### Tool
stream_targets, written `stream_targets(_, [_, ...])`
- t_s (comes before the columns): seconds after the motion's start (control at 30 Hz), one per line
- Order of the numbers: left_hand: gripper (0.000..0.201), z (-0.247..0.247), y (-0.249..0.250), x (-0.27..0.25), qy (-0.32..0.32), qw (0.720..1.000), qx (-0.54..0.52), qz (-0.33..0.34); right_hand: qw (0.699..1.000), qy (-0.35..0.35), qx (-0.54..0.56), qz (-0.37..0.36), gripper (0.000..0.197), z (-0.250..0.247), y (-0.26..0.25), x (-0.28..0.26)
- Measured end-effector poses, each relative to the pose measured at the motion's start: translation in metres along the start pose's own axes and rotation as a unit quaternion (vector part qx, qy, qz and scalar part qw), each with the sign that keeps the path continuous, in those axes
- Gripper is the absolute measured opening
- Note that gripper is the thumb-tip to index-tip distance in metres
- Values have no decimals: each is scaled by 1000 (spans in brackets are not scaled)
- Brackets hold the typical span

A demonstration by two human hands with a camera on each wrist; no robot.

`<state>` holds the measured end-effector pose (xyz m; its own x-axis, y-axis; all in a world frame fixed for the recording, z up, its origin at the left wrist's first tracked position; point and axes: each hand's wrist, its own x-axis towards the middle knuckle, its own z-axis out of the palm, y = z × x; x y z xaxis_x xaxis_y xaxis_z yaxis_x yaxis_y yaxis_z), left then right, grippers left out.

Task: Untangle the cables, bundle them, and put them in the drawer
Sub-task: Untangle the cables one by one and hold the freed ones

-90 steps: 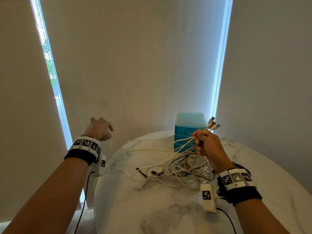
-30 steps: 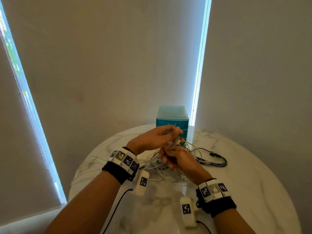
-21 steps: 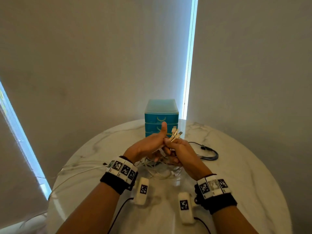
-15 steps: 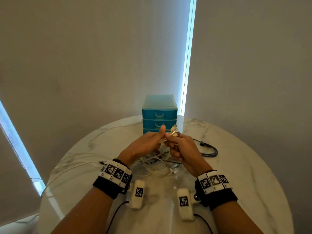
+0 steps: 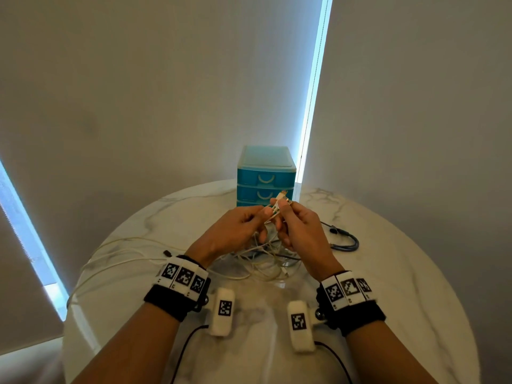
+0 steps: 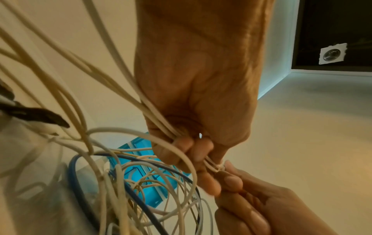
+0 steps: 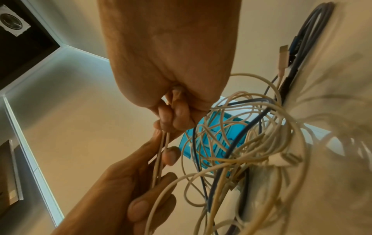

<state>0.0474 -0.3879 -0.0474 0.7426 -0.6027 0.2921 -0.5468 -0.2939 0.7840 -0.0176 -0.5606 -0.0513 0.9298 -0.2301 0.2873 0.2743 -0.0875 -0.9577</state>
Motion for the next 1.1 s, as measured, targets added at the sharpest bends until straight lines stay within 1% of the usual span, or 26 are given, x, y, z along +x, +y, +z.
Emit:
stream_targets(0.07, [39,-2,2,-1,-16,1000,-8,-12,1000,15,-3,7,46,-1,1,2])
stream_targets(0.13, [38,-6,3,-3,-37,999,-16,-17,999,14,18,22,47,-2,2,2])
stream_targets(0.23, [39,-15,5,-7,-60,997,-9,-39,997,-21,59,47,50,-3,2,1])
stream_targets(0.33, [42,-24,2,-9,-90,995,0,-50,994,-60,63,60,54,-2,-2,-2])
stream_targets(0.43, [50,-28,-5,-9,-120,990,-23,-75,994,-80,48,55,39,-1,-6,-3])
stream_targets(0.53, [41,-25,-1,-7,-123,983,-93,-97,997,-69,1,27,36,3,-9,-5])
stream_targets(0.57, [42,-22,4,-5,-113,980,-123,-106,997,-66,-15,21,36,5,-11,-5])
stream_targets(0.6, [48,-18,12,-4,-97,977,-145,-122,997,-64,-25,19,35,6,-12,-5])
stream_targets(0.63, [57,-14,18,-4,-73,978,-142,-137,998,-64,-24,18,33,8,-14,-5])
stream_targets(0.67, [64,-9,24,-3,-47,982,-114,-140,998,-66,-16,16,32,8,-14,-4])
stream_targets(0.7, [69,-6,25,-1,-17,989,-75,-125,998,-69,-7,13,33,8,-15,-3])
stream_targets(0.77, [69,-4,24,1,53,996,-4,-74,998,-58,7,13,38,4,-17,-1])
stream_targets(0.8, [66,-7,21,2,97,993,21,-58,999,-37,13,14,38,-1,-18,1])
stream_targets(0.87, [61,-18,11,4,187,980,40,-54,998,55,7,1,32,-20,-17,9])
stream_targets(0.93, [60,-29,0,4,252,965,32,-59,984,168,-49,-23,20,-50,-9,18])
stream_targets(0.97, [59,-32,-4,4,272,960,17,-66,975,203,-94,-21,16,-65,-2,22])
stream_targets(1.0, [58,-34,-8,4,283,956,-1,-75,967,214,-139,1,14,-80,6,25])
stream_targets(1.03, [58,-34,-11,4,289,953,-19,-85,961,206,-179,38,12,-92,14,26])
stream_targets(1.07, [60,-34,-11,5,290,952,-35,-94,959,185,-204,74,13,-102,21,26])
stream_targets(1.1, [63,-32,-11,5,288,952,-43,-100,957,159,-221,101,18,-109,26,24])
